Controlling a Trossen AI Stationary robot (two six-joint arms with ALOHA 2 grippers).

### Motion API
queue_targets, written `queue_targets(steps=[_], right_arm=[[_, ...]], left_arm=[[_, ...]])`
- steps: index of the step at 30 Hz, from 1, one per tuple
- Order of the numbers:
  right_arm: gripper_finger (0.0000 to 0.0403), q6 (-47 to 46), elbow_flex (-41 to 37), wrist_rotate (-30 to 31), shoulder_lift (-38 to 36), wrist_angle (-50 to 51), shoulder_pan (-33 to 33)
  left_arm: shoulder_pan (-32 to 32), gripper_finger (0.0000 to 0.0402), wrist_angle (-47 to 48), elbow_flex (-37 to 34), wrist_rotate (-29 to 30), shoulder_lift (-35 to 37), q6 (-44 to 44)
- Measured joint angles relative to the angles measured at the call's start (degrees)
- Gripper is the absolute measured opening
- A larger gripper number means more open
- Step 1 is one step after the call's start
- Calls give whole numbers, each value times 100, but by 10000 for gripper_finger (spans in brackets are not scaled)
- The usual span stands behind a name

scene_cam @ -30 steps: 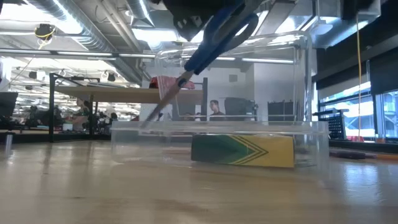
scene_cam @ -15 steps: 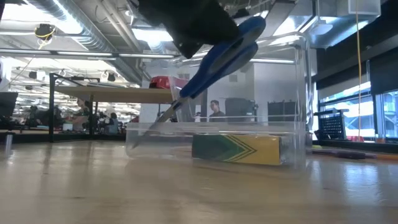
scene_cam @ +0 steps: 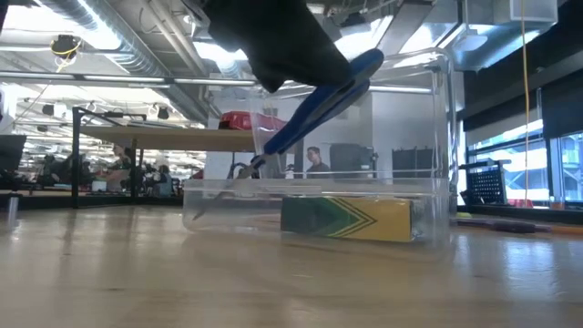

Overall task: Pack school essentials
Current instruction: Put the blue scissors into the transparent supply box

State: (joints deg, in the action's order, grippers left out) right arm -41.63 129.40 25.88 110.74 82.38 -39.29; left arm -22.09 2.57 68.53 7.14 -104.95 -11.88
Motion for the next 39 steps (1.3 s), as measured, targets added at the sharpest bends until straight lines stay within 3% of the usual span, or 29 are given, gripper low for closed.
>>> queue_targets(steps=[27, 33, 39], right_arm=[[145, 16, 0, 5, 4, -36, 2], [145, 16, 0, 5, 4, -36, 2], [145, 16, 0, 4, 4, -34, 4]], left_arm=[[110, 23, -4, 0, 127, 0, 30], [110, 6, -6, 0, 199, 0, 32], [110, 47, -27, 0, 240, 0, 43]])
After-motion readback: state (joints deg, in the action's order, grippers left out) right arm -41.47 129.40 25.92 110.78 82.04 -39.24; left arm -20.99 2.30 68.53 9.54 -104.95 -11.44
